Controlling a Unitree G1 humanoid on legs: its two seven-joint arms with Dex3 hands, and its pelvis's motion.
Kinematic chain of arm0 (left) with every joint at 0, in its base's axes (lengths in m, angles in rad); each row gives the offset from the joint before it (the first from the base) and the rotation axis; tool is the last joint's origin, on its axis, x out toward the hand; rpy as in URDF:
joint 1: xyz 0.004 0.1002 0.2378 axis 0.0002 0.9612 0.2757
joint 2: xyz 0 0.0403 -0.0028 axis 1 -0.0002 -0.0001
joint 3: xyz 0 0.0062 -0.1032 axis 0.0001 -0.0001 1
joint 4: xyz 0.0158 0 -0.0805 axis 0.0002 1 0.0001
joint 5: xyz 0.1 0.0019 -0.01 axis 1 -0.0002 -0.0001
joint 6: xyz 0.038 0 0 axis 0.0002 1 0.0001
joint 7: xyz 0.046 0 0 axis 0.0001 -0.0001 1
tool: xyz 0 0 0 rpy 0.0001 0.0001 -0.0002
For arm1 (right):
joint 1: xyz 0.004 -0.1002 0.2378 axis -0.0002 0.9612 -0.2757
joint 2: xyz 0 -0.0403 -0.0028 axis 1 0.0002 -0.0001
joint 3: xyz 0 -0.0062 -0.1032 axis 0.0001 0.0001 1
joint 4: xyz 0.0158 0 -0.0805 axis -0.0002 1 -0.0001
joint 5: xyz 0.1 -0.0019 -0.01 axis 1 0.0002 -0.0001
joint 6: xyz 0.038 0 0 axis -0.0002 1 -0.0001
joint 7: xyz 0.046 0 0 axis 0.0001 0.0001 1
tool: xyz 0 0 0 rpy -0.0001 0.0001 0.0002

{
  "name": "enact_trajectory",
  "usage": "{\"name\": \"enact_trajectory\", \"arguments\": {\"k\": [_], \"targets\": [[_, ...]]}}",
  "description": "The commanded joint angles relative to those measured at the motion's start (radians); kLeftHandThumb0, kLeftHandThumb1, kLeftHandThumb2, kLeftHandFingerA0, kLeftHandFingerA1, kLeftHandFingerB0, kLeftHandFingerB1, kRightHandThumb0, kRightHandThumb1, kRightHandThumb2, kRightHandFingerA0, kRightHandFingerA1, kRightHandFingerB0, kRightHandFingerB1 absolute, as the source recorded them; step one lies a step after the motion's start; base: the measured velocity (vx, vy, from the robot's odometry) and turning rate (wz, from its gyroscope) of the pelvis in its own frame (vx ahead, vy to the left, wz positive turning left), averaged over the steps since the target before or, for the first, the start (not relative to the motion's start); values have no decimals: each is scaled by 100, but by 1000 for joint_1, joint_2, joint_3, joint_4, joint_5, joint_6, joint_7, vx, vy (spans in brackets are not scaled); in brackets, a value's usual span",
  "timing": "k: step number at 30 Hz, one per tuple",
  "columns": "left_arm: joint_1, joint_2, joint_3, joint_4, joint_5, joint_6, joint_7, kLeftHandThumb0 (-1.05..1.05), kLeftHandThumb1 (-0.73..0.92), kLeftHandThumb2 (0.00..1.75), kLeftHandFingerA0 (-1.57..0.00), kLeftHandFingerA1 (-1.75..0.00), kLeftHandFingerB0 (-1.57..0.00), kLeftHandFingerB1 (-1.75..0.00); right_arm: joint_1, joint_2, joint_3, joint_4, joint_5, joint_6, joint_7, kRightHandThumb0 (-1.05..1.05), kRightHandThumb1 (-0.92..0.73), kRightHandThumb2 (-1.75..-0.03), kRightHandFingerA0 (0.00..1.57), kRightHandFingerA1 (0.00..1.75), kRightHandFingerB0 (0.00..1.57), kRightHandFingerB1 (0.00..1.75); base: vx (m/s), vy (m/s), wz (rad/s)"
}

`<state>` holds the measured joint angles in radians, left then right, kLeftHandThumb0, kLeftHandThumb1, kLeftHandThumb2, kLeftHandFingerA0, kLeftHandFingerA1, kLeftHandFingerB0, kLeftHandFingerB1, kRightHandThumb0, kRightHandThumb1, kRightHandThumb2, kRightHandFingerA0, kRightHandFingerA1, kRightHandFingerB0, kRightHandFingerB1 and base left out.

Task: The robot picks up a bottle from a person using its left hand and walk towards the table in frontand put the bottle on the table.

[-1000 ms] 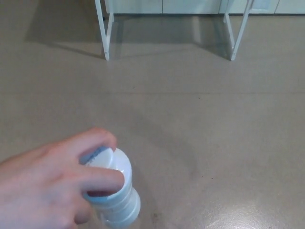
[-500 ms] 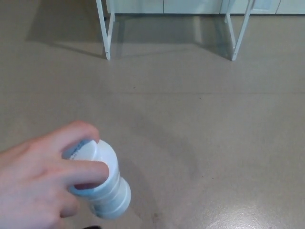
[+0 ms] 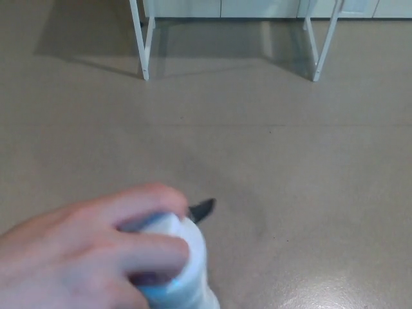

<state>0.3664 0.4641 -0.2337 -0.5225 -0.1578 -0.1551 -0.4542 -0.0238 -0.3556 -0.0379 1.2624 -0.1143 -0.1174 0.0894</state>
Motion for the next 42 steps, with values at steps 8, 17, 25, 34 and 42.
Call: {"name": "enact_trajectory", "arguments": {"k": [8,17,25,34,42], "targets": [[63,-144,-7,-70,5,41,97,-13,79,66,-122,-75,-80,-52,1,-8,-1,15,1,10,23,-36,-69,-61,60,47,55,41,0,0,0],[106,-230,-2,-61,59,45,130,-11,73,75,-119,-119,-85,-118,-5,-12,8,16,-6,5,41,-38,-69,-59,60,47,54,41,0,0,0],[114,-227,2,-58,25,62,111,-15,77,69,-113,-123,-83,-115,-8,-15,32,12,-18,8,64,-38,-70,-61,60,46,55,41,0,0,0],[131,-225,12,-48,22,73,113,-12,71,80,-117,-122,-85,-111,-8,-12,41,15,-19,11,60,-39,-69,-61,63,48,55,42,0,0,0],[143,-228,21,-33,36,48,111,-13,69,81,-118,-119,-86,-112,-10,-16,42,14,-24,11,66,-37,-70,-61,63,48,55,41,20,51,-1]]}}
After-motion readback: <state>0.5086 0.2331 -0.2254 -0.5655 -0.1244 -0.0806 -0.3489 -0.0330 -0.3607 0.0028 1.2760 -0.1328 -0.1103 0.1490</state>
